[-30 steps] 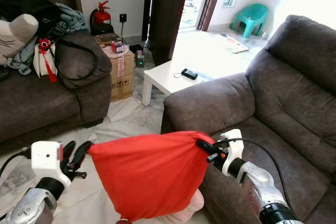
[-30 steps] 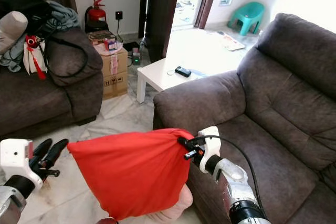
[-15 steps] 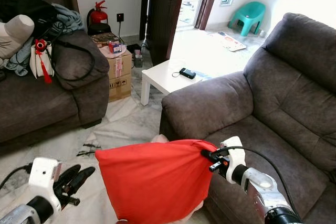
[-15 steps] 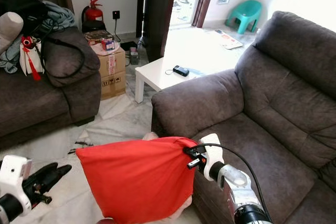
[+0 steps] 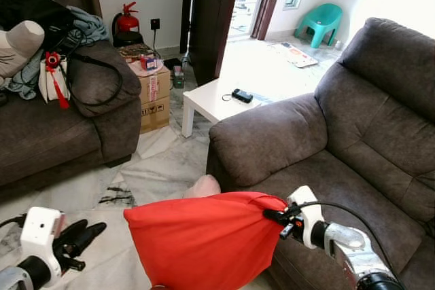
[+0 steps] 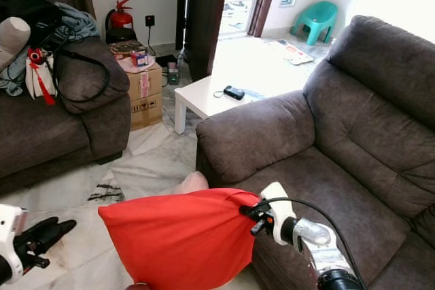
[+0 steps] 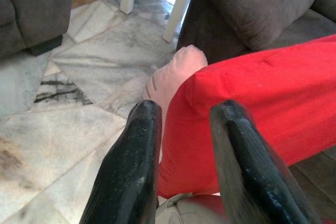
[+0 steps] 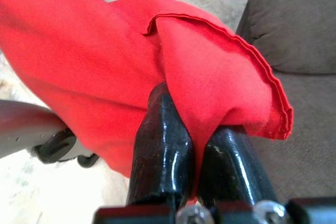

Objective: Move the pillow to the sofa from floor

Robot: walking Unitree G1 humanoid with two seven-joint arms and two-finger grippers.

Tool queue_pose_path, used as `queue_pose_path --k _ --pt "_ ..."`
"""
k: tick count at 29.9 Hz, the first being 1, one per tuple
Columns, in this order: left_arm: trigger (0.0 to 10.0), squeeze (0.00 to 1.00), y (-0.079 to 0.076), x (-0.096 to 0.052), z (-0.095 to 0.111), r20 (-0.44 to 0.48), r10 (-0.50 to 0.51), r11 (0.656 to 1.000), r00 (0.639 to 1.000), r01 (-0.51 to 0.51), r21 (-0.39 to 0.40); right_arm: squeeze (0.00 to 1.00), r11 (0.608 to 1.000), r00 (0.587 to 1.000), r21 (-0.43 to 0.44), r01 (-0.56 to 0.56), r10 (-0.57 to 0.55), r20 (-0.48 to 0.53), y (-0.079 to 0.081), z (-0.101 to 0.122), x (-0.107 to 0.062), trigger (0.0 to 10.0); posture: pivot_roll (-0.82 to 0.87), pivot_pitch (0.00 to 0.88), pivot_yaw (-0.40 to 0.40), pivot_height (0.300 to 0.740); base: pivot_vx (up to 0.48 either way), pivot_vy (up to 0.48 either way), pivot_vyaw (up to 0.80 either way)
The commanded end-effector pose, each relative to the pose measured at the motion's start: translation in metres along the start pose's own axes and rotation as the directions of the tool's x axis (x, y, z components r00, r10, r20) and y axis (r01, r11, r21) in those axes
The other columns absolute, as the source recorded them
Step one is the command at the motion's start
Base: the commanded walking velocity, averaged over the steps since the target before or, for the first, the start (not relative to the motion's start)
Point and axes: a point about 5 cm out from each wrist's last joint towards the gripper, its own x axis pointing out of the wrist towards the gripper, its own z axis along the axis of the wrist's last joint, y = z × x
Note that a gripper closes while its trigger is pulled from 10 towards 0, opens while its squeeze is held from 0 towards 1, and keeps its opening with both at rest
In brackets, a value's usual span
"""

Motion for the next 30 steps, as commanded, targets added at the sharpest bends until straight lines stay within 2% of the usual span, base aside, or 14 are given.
queue_pose_path --k 1,3,9,13,14,17,18,19,22,24,25,27,28,30 --pt "10.0 0.0 0.002 0.0 0.0 0.002 -0.007 1.0 1.0 0.007 0.007 0.0 0.999 0.999 -0.029 0.027 -0.027 -0.019 -0.011 0.001 -0.011 10.0 0.26 0.0 -0.167 0.74 0.0 0.0 0.0" --pt "10.0 0.0 0.02 -0.002 -0.005 -0.021 0.059 0.998 0.998 -0.059 0.006 0.0 0.999 0.999 -0.03 -0.018 0.017 -0.034 -0.007 -0.002 -0.012 10.0 0.27 0.0 -0.166 0.74 0.0 0.0 0.0" --pt "10.0 0.0 0.031 -0.007 -0.015 -0.095 0.049 0.999 0.994 -0.049 0.004 0.0 0.999 0.999 -0.027 -0.041 0.04 -0.03 -0.005 -0.002 -0.01 10.0 0.26 0.0 -0.165 0.74 0.0 0.0 0.0" --pt "10.0 0.02 0.046 -0.011 -0.02 -0.234 0.117 0.967 0.965 -0.057 0.247 0.0 0.998 0.998 -0.029 -0.047 0.046 -0.032 -0.004 -0.002 -0.01 10.0 0.27 0.0 -0.166 0.74 0.0 0.0 0.0" --pt "10.0 0.26 0.045 -0.011 -0.023 -0.283 0.105 0.949 0.953 -0.011 0.315 0.0 0.998 0.998 -0.031 -0.052 0.051 -0.034 -0.003 -0.002 -0.009 10.0 0.27 0.0 -0.167 0.74 0.0 0.0 0.0" --pt "10.0 0.25 0.038 -0.005 -0.03 -0.346 0.046 0.924 0.937 0.091 0.371 0.0 0.997 0.997 -0.034 -0.065 0.064 -0.032 -0.001 0.0 -0.007 10.0 0.27 0.0 -0.166 0.74 0.0 0.0 0.0" --pt "10.0 0.09 0.034 0.0 -0.03 -0.35 0.03 0.907 0.936 0.122 0.403 0.0 0.997 0.997 -0.033 -0.067 0.066 -0.03 -0.001 0.0 -0.006 10.0 0.27 0.0 -0.166 0.74 0.0 0.0 0.0" --pt "10.0 0.0 0.03 0.006 -0.03 -0.347 0.026 0.883 0.938 0.141 0.448 0.0 0.997 0.997 -0.032 -0.068 0.067 -0.03 0.0 0.0 -0.005 10.0 0.27 0.0 -0.166 0.74 0.0 0.0 0.0" --pt "10.0 0.0 0.023 0.023 -0.029 -0.318 0.035 0.832 0.947 0.149 0.534 0.0 0.997 0.997 -0.032 -0.075 0.074 -0.031 0.001 0.0 -0.003 10.0 0.27 0.0 -0.167 0.74 0.0 0.0 0.0" --pt "10.0 0.0 0.018 0.035 -0.034 -0.336 0.026 0.772 0.941 0.195 0.605 0.0 0.996 0.996 -0.034 -0.079 0.078 -0.03 0.002 0.001 -0.002 10.0 0.26 0.0 -0.164 0.74 0.0 0.0 0.0" --pt "10.0 0.0 0.022 0.041 -0.036 -0.345 0.071 0.682 0.936 0.207 0.701 0.0 0.996 0.997 -0.035 -0.078 0.078 -0.023 0.002 0.002 -0.001 10.0 0.26 0.0 -0.162 0.74 0.0 0.0 0.0" --pt "10.0 0.0 0.024 0.042 -0.036 -0.343 0.083 0.661 0.936 0.205 0.721 0.0 0.996 0.997 -0.035 -0.078 0.077 -0.022 0.002 0.002 -0.001 10.0 0.26 0.0 -0.162 0.74 0.0 0.0 0.0" --pt "10.0 0.0 0.033 0.046 -0.029 -0.299 0.125 0.643 0.946 0.152 0.75 0.0 0.997 0.997 -0.033 -0.075 0.075 -0.019 0.002 0.002 -0.002 10.0 0.25 0.0 -0.157 0.74 0.0 0.0 0.0" --pt "10.0 0.0 0.039 0.048 -0.023 -0.267 0.145 0.637 0.953 0.116 0.762 0.0 0.997 0.997 -0.029 -0.073 0.072 -0.018 0.002 0.001 -0.003 10.0 0.25 0.0 -0.157 0.74 0.0 0.0 0.0"
